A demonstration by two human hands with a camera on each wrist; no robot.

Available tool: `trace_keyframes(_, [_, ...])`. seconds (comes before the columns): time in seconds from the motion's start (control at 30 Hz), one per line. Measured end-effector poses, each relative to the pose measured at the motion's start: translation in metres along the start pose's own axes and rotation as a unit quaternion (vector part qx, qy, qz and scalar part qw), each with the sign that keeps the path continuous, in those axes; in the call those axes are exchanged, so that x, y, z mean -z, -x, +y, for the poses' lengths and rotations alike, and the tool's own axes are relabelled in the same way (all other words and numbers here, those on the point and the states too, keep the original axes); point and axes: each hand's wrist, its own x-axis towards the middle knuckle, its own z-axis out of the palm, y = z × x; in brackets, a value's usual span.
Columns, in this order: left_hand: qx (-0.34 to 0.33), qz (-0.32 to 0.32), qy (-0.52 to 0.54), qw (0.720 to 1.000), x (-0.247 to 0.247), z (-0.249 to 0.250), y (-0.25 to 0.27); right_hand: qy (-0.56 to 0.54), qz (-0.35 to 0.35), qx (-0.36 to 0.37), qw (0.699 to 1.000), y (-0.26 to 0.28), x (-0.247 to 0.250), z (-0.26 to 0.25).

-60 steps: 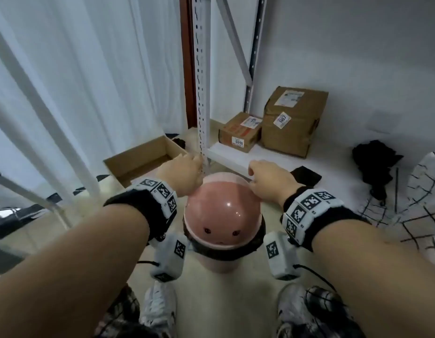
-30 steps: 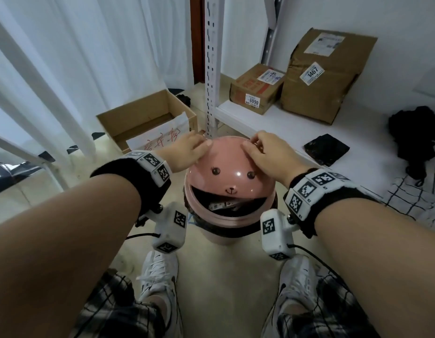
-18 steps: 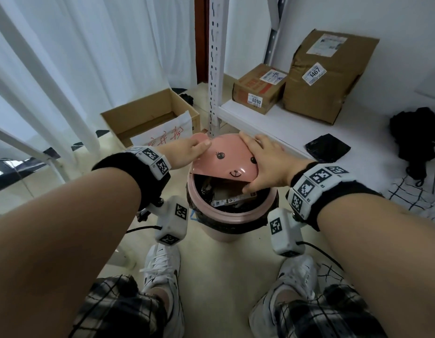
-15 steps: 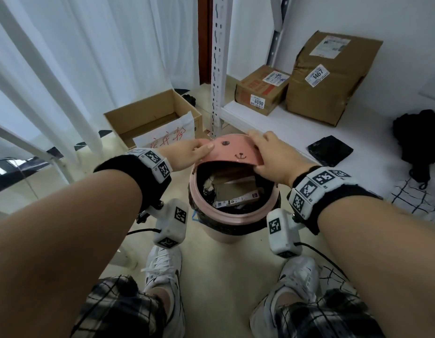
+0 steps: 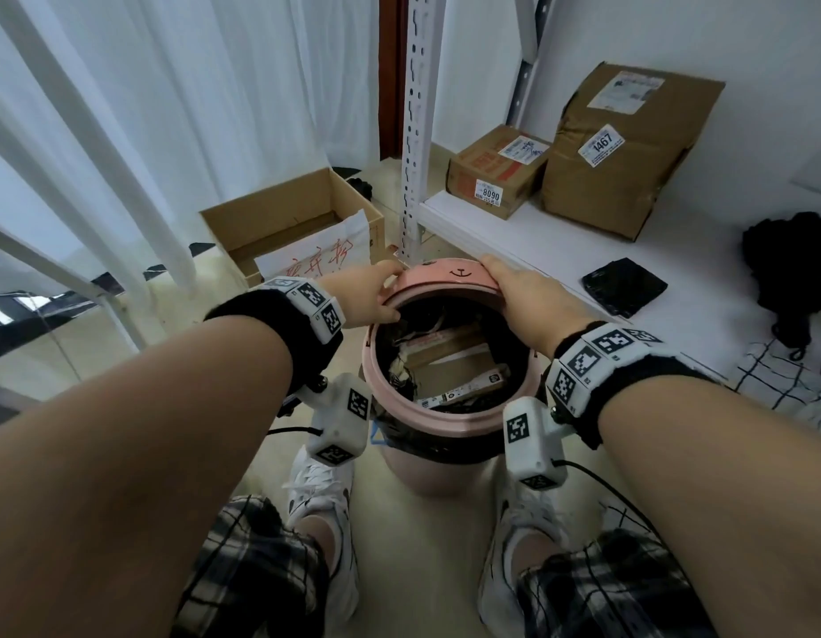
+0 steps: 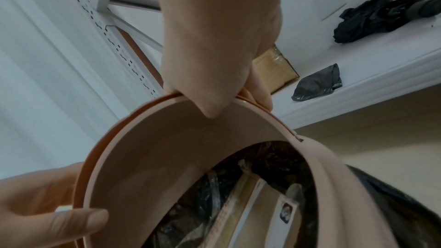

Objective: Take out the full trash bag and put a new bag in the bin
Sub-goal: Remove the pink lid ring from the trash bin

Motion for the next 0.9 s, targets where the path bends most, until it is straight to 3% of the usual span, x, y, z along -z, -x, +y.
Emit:
trace_keyframes(0.27, [-0.018, 0.031, -0.049, 0.998, 0.005, 0.006, 0.000, -0.045, -0.015, -0.007, 0.999, 0.008, 0.003, 0.001])
trace_keyframes(0.5, [-0.008, 0.104, -0.046, 0.993, 0.012, 0.003, -0.002, -0.037, 0.061, -0.037, 0.997, 0.005, 0.015, -0.001])
trace_keyframes(0.67, [-0.002, 0.057, -0.047, 0.997, 0.000, -0.001, 0.001, -0.048, -0.003, 0.007, 0.999, 0.003, 0.001, -0.002])
trace_keyframes(0.9, [-0.002, 0.037, -0.054, 0.998, -0.007, -0.001, -0.001, -0.048, -0.057, -0.012, 0.997, 0.002, -0.003, 0.003])
